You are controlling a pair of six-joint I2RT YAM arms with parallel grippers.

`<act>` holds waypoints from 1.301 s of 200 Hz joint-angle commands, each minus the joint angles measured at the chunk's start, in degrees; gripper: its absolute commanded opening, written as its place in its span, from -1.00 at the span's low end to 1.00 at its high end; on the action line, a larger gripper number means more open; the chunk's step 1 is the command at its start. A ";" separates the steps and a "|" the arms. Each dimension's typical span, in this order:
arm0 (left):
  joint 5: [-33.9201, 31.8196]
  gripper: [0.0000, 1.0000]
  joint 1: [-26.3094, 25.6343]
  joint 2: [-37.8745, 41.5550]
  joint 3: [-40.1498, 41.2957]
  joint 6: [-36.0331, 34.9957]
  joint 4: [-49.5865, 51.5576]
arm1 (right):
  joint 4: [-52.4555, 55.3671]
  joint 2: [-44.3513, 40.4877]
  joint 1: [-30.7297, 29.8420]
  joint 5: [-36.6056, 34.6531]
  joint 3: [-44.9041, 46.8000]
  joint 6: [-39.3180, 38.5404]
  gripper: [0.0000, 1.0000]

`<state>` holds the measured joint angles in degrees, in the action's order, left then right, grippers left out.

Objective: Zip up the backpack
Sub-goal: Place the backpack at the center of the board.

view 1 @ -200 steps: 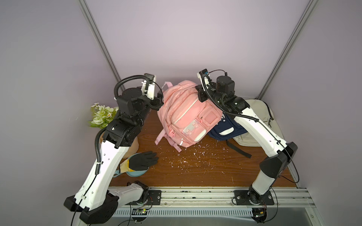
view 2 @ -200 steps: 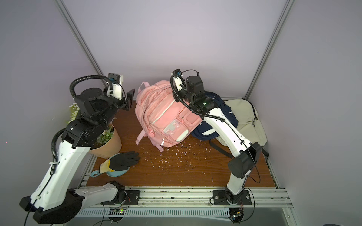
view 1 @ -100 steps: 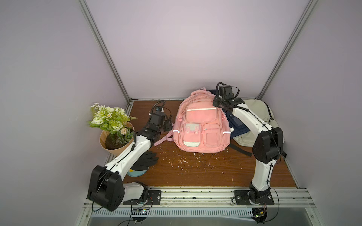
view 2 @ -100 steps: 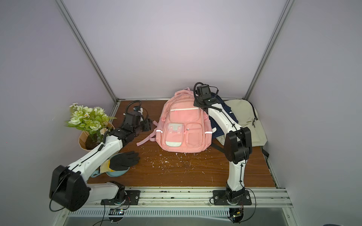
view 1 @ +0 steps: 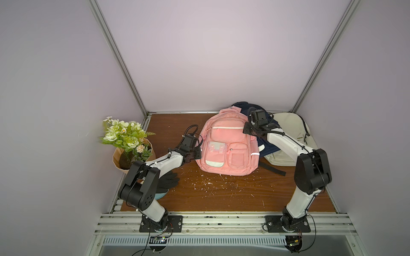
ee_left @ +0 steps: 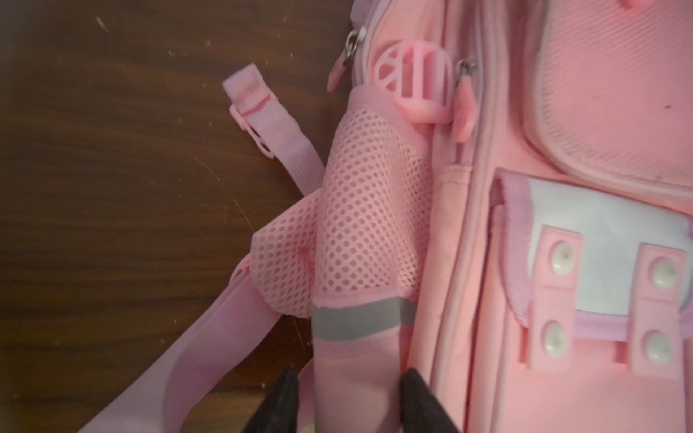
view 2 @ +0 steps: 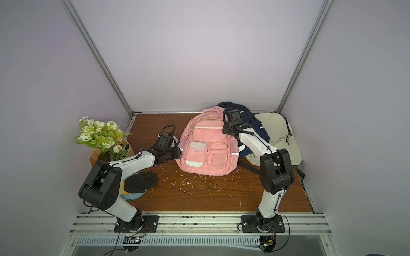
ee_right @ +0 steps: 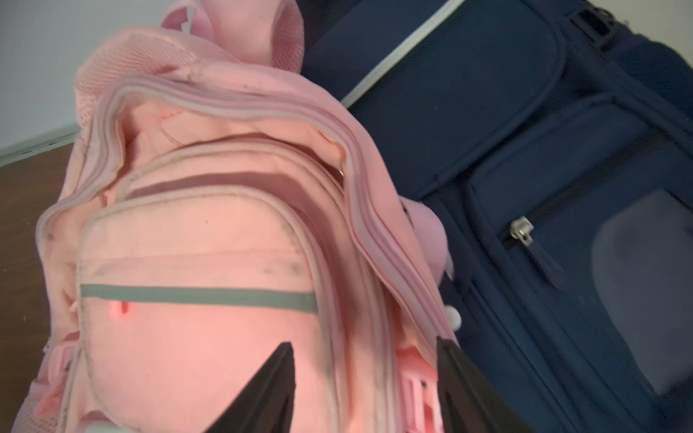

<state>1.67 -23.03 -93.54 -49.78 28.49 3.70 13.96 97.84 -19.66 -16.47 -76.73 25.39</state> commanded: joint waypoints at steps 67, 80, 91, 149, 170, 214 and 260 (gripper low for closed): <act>-4.04 -1.00 3.22 -4.22 -3.39 1.40 1.43 | -10.96 -10.21 -1.43 12.86 24.80 1.20 0.15; -9.52 -1.00 3.34 -3.11 -5.02 1.05 4.62 | -12.39 -8.40 -3.59 16.16 23.37 1.31 -0.05; -14.01 -1.00 3.71 -1.34 -6.12 0.89 7.18 | -12.71 -7.06 -6.38 15.98 21.06 1.39 -0.22; -24.01 -1.00 13.08 8.32 -7.94 5.89 13.66 | -11.91 6.99 -17.27 12.07 2.77 1.44 -0.75; -24.83 -1.00 16.90 8.60 -8.77 6.66 13.79 | -12.59 13.58 -19.75 12.91 -2.91 2.26 -0.75; -22.56 0.43 18.03 8.13 -10.72 6.05 14.89 | -8.94 21.02 -22.01 10.09 -12.68 2.55 0.17; -22.75 0.75 2.27 9.23 -14.00 4.70 12.50 | -7.71 6.48 -14.99 1.47 -2.16 0.08 0.88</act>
<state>-23.00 -13.26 -84.84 -61.34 32.64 19.31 5.80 115.66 -40.05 -10.24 -83.77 26.41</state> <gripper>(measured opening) 0.871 0.935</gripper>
